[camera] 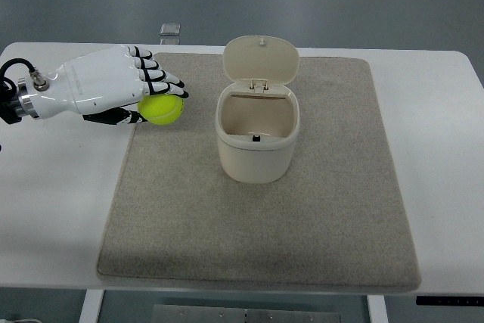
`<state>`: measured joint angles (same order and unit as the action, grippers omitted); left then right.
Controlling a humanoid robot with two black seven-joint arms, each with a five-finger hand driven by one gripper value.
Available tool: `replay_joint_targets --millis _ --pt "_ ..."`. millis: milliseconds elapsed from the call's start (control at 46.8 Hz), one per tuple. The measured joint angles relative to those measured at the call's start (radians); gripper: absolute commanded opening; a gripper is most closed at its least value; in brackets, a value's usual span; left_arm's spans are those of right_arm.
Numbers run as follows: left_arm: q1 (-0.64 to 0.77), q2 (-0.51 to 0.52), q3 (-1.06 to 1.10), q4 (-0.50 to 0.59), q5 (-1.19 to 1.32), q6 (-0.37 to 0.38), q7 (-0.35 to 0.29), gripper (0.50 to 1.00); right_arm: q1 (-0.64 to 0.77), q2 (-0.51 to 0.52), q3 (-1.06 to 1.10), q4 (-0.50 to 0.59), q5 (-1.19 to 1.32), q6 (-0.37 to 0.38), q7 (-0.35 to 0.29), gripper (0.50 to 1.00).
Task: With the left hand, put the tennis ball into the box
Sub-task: 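Lift the tennis ball with the left hand and carry it over the cream bin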
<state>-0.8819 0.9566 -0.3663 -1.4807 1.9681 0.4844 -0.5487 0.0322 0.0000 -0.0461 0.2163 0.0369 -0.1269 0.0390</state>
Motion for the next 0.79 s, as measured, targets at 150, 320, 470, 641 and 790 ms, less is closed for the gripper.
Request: replay_joint_targets --millis 150,320,470,641,790 --pt "-0.020 -0.059 0.000 -0.015 0.000 -0.015 0.001 0.500 0.000 0.000 0.000 0.000 0.000 0.000 0.000 0.901" --pt "-0.067 -0.109 0.000 -0.010 -0.006 -0.092 0.002 0.500 0.000 0.000 0.000 0.000 0.000 0.000 0.000 0.901" --pt "-0.099 -0.165 -0.003 -0.007 -0.008 -0.157 0.003 0.500 0.000 0.000 0.000 0.000 0.000 0.000 0.001 0.901" --pt "-0.121 -0.216 -0.004 0.003 -0.008 -0.190 0.006 0.501 0.000 0.000 0.000 0.000 0.000 0.000 0.000 0.901" --pt "-0.143 -0.253 -0.004 0.039 -0.005 -0.221 0.012 0.593 0.000 0.000 0.000 0.000 0.000 0.000 0.001 0.901"
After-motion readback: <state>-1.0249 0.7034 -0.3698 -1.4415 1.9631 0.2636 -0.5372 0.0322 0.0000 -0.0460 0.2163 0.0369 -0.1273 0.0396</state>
